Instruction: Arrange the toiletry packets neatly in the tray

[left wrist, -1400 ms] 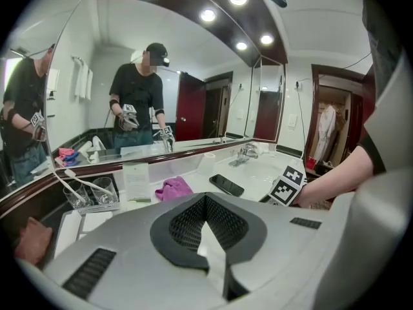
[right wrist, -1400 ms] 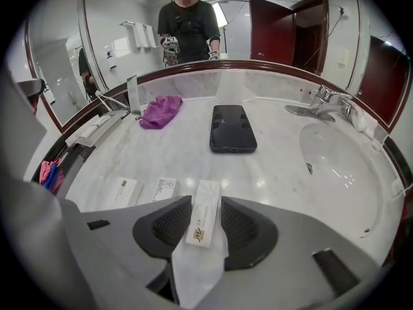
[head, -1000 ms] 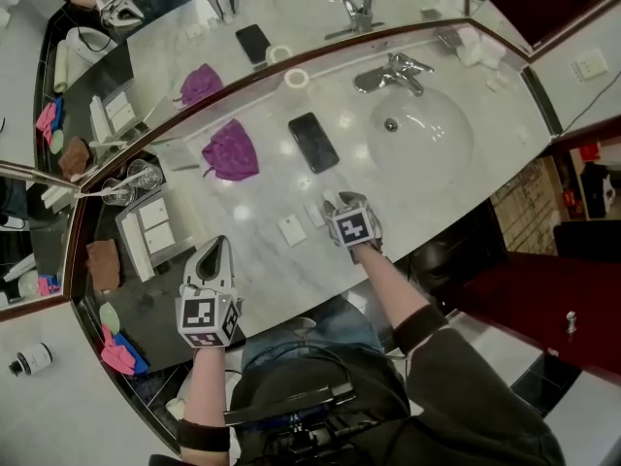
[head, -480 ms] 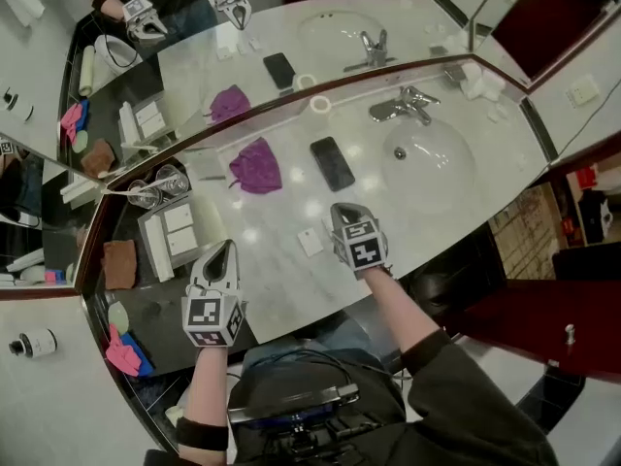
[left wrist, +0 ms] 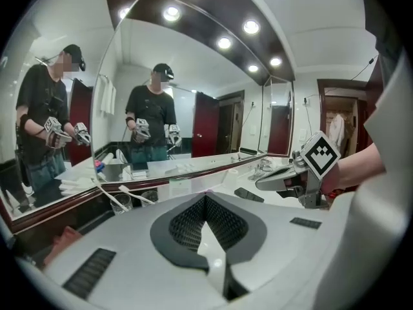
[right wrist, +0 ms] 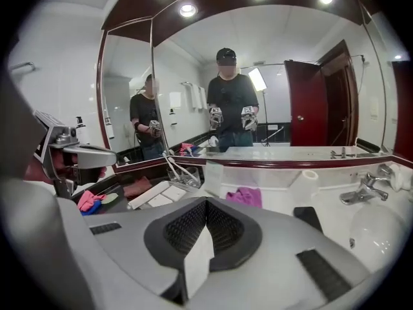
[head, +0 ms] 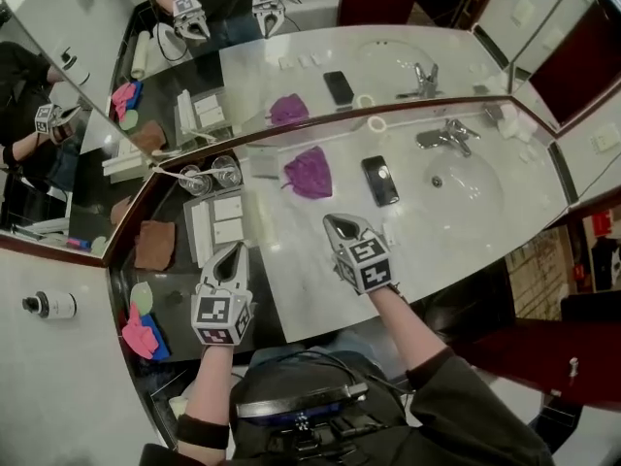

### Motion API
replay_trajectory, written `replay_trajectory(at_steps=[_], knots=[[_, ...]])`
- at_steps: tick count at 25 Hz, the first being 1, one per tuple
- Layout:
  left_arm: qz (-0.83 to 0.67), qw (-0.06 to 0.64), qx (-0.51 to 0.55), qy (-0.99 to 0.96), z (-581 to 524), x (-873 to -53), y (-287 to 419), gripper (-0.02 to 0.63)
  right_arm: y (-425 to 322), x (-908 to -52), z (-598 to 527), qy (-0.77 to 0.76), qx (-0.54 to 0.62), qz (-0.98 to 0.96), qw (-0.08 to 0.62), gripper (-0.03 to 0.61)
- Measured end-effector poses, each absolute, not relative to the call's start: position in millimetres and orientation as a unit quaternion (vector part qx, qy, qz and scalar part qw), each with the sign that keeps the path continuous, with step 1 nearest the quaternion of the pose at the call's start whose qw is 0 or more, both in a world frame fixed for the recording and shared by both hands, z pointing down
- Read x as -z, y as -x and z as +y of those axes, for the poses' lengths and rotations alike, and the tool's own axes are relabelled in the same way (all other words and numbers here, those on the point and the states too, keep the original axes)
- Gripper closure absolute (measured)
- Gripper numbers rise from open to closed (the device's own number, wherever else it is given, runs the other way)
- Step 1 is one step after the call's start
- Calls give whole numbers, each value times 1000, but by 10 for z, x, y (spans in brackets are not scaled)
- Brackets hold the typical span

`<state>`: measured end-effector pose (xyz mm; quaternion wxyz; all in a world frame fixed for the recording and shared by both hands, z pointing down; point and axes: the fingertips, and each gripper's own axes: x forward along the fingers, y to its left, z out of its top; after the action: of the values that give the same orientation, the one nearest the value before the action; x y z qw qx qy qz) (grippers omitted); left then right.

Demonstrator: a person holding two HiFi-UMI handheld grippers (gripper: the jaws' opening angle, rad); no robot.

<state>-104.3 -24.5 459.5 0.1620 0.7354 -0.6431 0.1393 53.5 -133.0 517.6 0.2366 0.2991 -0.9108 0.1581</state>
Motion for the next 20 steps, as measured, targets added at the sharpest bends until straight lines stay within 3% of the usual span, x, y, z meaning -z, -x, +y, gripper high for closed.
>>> replay_trajectory(at_steps=[11, 20], knots=[[-687, 169, -119, -697, 198, -4572, 1890, 614, 627, -5035, -771, -209, -134, -939, 236, 561], [-687, 159, -115, -700, 320, -4568, 2076, 614, 921, -5103, -589, -178, -117, -944, 254, 561]])
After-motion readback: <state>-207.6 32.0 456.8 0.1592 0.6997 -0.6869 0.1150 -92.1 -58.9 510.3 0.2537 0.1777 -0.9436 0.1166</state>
